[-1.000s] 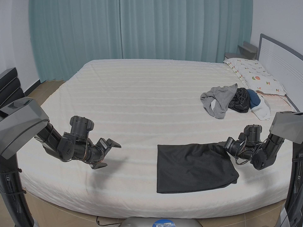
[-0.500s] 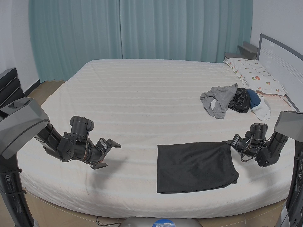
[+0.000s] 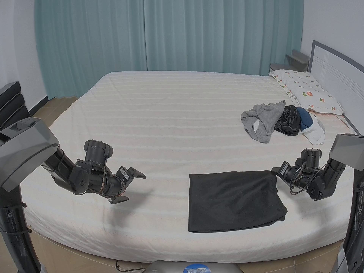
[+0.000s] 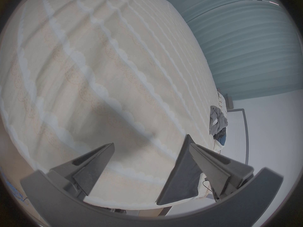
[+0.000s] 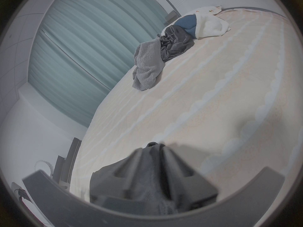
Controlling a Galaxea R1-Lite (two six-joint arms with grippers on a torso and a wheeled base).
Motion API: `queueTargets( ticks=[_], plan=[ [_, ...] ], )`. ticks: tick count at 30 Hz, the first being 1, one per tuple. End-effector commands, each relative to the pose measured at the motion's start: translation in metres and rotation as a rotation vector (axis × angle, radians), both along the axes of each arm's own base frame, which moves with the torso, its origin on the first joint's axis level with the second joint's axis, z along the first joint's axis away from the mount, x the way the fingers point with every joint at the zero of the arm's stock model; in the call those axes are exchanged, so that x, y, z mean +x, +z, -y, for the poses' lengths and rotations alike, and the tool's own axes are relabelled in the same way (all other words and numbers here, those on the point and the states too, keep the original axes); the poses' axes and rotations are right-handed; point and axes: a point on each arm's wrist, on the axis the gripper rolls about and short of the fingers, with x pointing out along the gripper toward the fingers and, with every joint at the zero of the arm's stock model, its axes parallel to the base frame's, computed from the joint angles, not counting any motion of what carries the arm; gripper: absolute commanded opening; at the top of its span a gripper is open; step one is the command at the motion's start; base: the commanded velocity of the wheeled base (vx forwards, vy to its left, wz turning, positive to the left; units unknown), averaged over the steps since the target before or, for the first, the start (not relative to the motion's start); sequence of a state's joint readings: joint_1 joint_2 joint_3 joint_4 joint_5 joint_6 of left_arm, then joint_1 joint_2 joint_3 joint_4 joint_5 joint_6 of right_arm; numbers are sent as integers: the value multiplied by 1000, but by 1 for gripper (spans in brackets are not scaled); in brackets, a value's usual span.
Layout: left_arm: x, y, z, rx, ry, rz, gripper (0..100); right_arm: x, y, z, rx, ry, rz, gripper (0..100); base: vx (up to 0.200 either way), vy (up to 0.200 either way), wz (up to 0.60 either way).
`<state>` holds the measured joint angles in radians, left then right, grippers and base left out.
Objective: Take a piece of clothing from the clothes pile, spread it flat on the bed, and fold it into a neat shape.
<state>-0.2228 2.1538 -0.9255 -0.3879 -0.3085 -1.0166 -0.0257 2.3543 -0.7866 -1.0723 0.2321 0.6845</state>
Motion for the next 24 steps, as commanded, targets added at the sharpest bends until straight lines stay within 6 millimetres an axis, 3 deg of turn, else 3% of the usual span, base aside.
queueTargets(
  ticks=[1, 8, 12, 14, 20, 24],
  plan=[
    [0, 0, 1, 1, -1, 0, 100, -13, 13, 3, 19, 18, 3, 100, 0, 0, 0],
    [0, 0, 1, 0, 0, 1, 100, -59, 28, -1, 76, 201, -39, 100, 0, 0, 0],
    [0, 0, 1, -1, 1, 0, 100, -78, 15, -5, 14, 270, -93, 100, 0, 0, 0],
    [0, 0, 0, -2, 4, -1, 100, -82, 11, -5, -24, 298, -102, 100, 0, 0, 0],
    [0, 0, 0, -2, 4, -1, 100, -86, 8, -6, -39, 311, -111, 100, -200, 0, 0],
    [0, 0, 0, -1, 2, 0, 100, -86, 7, -6, -42, 314, -112, 100, 0, 0, 0]
  ],
)
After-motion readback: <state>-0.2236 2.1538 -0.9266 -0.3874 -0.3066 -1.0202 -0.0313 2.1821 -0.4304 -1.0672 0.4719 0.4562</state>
